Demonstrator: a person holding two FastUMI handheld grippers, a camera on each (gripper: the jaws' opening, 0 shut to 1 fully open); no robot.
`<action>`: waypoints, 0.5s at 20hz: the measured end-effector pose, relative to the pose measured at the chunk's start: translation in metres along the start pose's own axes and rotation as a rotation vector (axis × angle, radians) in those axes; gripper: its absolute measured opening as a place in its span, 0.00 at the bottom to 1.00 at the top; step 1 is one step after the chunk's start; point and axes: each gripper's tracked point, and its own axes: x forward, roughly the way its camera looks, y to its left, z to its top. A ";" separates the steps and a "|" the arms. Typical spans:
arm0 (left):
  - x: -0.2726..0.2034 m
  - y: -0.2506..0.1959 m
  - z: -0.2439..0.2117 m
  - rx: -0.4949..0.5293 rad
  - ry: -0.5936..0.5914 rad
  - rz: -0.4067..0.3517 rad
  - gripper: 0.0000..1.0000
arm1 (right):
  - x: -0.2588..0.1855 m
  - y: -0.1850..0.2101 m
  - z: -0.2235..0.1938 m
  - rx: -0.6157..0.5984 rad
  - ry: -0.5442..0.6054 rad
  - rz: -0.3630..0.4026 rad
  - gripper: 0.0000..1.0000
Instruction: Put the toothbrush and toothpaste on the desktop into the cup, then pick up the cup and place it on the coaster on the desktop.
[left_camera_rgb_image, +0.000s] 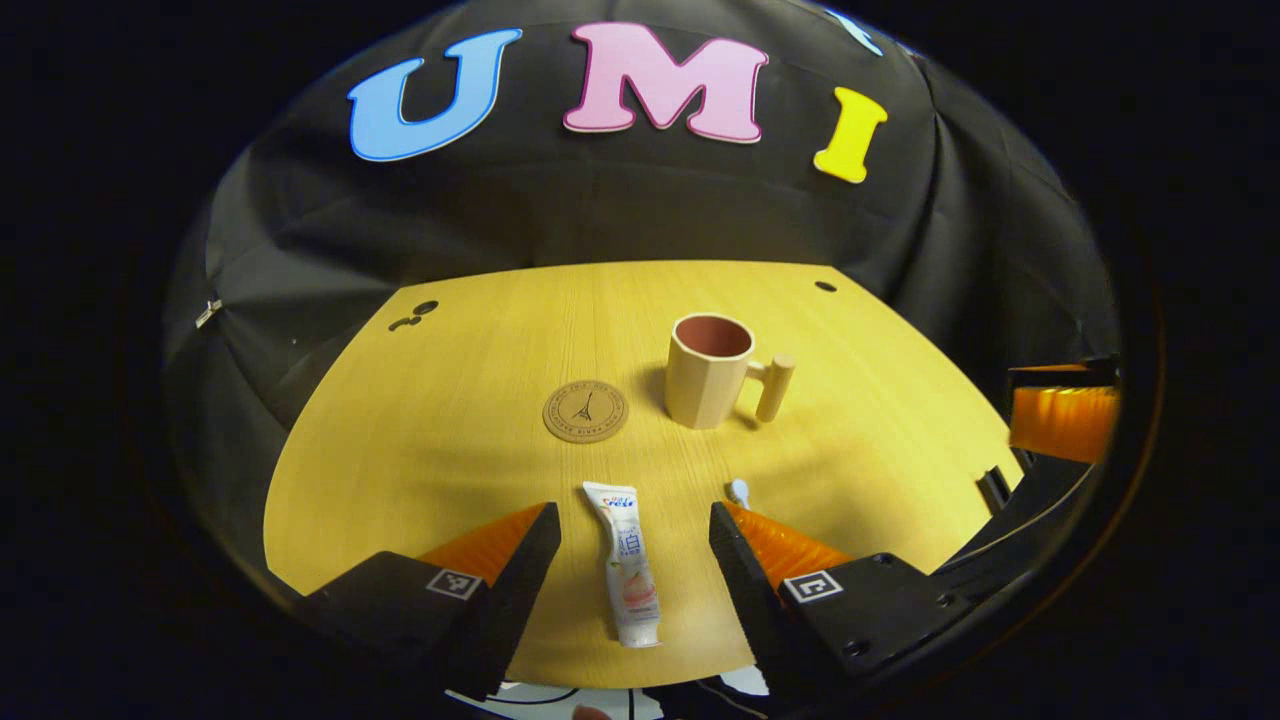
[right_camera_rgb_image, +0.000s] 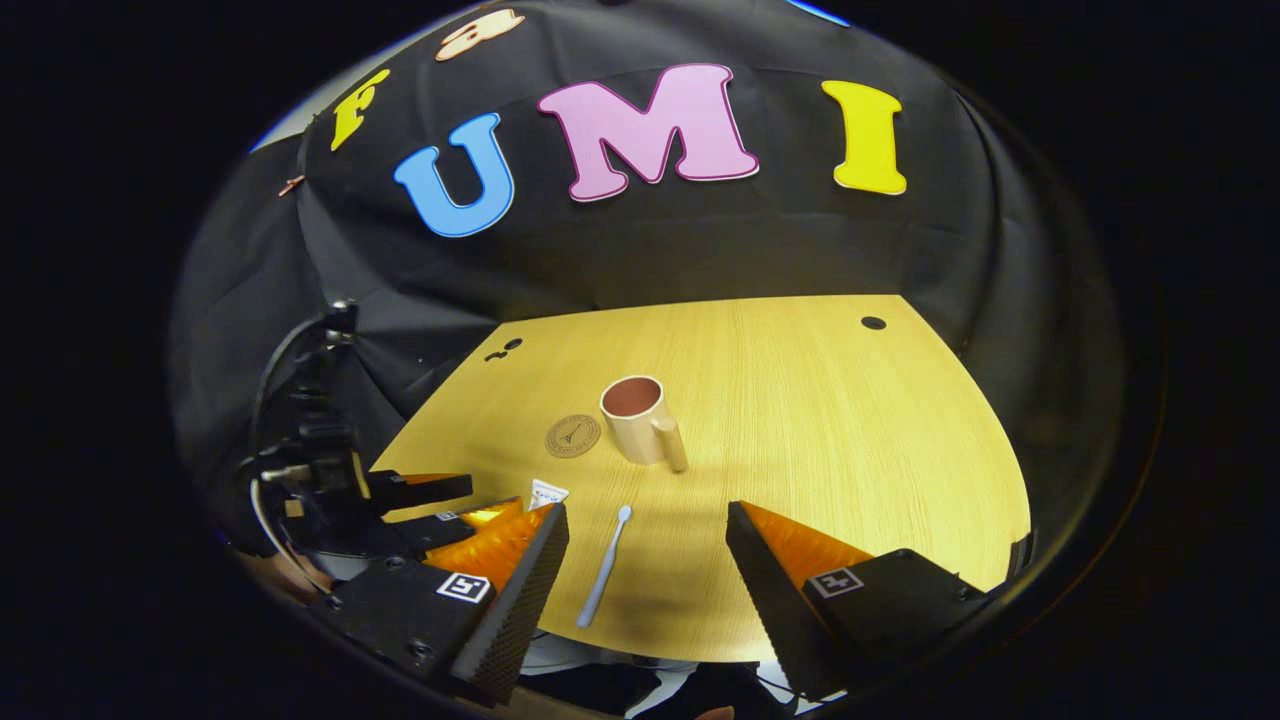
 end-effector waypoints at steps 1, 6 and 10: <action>0.008 0.001 -0.005 0.005 0.014 0.016 0.93 | -0.001 -0.002 -0.002 -0.002 0.007 0.001 0.98; 0.043 0.006 -0.030 0.073 0.091 0.107 0.87 | -0.006 -0.018 -0.007 -0.031 0.024 0.005 0.98; 0.061 0.012 -0.048 0.086 0.144 0.169 0.78 | -0.006 -0.038 -0.009 -0.047 0.042 0.005 0.98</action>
